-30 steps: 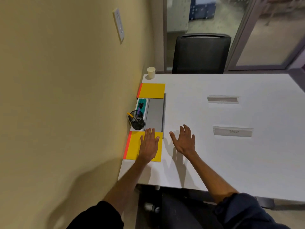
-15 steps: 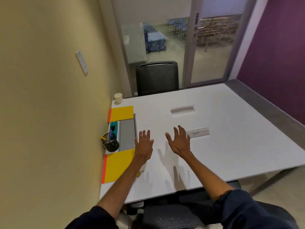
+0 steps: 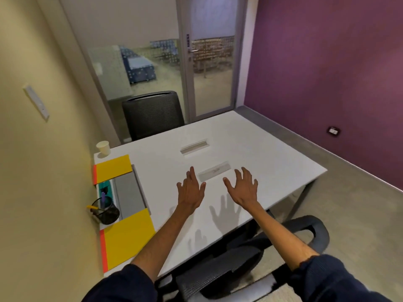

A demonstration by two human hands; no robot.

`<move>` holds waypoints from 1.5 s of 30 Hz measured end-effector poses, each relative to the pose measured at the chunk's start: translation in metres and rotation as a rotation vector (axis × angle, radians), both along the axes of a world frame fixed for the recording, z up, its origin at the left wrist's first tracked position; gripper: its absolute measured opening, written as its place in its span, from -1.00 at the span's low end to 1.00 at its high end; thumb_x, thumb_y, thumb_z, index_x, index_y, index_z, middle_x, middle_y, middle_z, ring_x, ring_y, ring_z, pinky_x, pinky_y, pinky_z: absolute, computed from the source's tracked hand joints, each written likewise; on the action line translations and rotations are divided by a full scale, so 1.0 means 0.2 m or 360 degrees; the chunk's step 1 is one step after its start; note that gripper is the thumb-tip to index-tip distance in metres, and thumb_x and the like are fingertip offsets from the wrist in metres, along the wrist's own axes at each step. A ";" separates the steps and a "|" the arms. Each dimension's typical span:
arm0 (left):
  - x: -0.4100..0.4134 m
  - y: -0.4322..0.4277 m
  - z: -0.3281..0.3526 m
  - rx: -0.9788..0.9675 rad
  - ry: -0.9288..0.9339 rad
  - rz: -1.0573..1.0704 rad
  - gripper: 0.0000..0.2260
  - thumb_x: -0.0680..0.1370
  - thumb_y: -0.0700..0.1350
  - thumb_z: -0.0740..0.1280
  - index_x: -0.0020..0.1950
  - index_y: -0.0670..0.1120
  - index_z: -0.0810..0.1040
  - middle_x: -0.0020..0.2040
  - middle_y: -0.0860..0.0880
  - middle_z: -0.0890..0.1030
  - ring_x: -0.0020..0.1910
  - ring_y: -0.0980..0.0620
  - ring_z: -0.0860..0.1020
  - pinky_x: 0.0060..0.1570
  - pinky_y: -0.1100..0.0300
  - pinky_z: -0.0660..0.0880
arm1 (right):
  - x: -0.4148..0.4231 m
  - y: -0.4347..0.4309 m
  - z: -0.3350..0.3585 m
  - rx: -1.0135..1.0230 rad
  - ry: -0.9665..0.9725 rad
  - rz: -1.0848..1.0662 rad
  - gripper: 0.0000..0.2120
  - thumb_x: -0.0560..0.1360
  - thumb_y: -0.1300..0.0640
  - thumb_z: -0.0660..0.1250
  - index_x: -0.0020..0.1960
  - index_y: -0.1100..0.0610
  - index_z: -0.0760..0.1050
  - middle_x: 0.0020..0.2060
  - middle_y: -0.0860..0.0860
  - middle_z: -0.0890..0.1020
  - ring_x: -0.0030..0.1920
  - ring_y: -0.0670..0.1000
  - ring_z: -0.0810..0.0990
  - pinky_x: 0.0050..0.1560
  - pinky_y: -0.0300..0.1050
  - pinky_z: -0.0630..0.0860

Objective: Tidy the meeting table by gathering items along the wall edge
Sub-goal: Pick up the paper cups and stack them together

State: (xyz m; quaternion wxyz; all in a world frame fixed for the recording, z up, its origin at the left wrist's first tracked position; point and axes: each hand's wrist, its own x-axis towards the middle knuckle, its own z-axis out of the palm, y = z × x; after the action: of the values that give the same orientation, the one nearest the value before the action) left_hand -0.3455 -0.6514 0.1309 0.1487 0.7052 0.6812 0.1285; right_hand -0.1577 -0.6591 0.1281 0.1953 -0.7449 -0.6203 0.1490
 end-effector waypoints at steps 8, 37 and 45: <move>0.31 -0.05 0.05 0.0153 0.0066 -0.0314 -0.45 0.66 0.16 0.02 0.56 -0.13 0.12 0.51 -0.10 0.29 0.50 -0.11 0.22 0.43 -0.19 0.20 | 0.33 -0.21 0.12 0.0113 -0.0060 -0.0388 -0.43 0.61 -0.24 0.05 0.50 0.06 0.28 0.53 0.07 0.22 0.57 0.08 0.08 0.52 0.28 0.02; 1.65 -0.44 0.07 0.0134 -0.0216 -0.1341 -0.45 0.63 0.24 0.02 0.47 -0.10 0.29 0.49 -0.12 0.33 0.54 -0.09 0.18 0.45 -0.24 0.18 | 1.39 -1.04 0.09 0.0101 0.0055 -0.1381 -0.40 0.63 -0.22 0.03 0.54 0.12 0.22 0.56 0.12 0.19 0.56 0.12 0.15 0.52 0.29 0.06; 2.16 -0.50 0.09 0.0205 -0.0124 -0.1523 -0.43 0.63 0.25 0.01 0.51 -0.08 0.26 0.56 -0.07 0.22 0.61 -0.04 -0.03 0.51 -0.30 0.01 | 1.83 -1.14 0.10 0.0151 0.0087 -0.1485 -0.42 0.63 -0.21 0.05 0.53 0.10 0.23 0.55 0.10 0.22 0.56 0.10 0.14 0.51 0.29 0.08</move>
State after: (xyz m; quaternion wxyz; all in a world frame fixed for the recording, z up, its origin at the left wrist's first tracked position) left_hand 0.0874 -0.7510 0.1483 0.1727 0.9418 0.2651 0.1140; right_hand 0.2082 -0.8863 0.1475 0.2915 -0.9302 -0.2200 0.0364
